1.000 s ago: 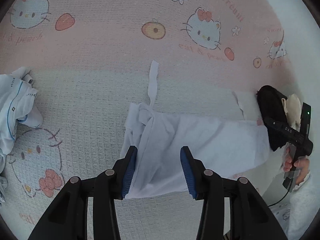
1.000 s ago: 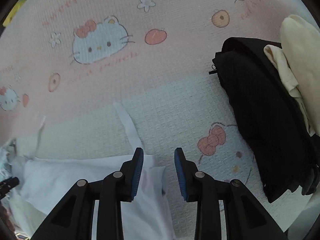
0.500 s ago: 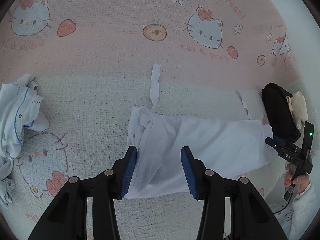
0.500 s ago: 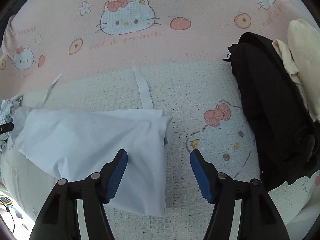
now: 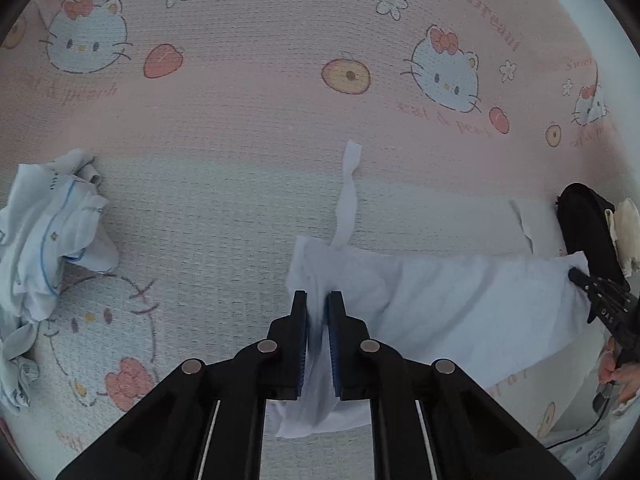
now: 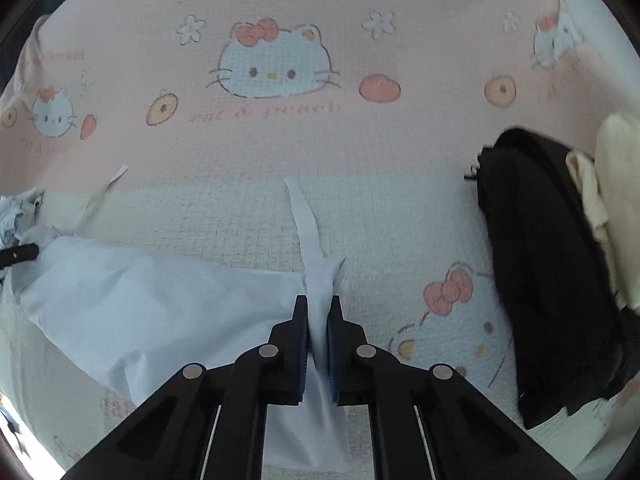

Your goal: Fold clothes

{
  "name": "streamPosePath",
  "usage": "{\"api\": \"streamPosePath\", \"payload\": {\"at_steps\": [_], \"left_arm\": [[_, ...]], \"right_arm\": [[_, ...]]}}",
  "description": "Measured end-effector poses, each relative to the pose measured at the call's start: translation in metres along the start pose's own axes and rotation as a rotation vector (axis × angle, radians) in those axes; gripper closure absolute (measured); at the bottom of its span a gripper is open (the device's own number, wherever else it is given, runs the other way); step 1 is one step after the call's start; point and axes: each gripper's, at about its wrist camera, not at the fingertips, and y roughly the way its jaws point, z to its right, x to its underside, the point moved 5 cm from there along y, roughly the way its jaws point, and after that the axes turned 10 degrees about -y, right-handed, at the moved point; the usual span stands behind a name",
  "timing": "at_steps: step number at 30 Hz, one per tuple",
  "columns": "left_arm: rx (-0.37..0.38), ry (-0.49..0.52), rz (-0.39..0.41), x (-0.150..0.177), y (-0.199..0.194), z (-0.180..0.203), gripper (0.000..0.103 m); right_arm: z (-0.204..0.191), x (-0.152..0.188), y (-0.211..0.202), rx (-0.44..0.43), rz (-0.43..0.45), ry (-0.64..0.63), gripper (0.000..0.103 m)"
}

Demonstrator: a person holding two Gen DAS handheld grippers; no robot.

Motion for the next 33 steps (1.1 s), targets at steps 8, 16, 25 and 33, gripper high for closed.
{"api": "streamPosePath", "payload": {"at_steps": [8, 16, 25, 33], "left_arm": [[0.125, -0.185, -0.014, -0.021, -0.007, -0.047, 0.095], [0.280, -0.293, -0.116, -0.024, -0.005, -0.043, 0.089], [0.248, -0.243, -0.134, -0.026, 0.011, -0.024, 0.052], [0.017, -0.188, 0.048, -0.031, 0.001, -0.034, 0.092]], "right_arm": [[0.013, 0.004, 0.029, 0.037, -0.091, 0.011, 0.098], [0.015, 0.003, 0.033, -0.006, -0.128, 0.116, 0.084], [0.031, 0.018, 0.008, -0.108, -0.077, 0.225, 0.060], [0.026, 0.037, 0.019, -0.013, -0.073, 0.252, 0.100]]}}
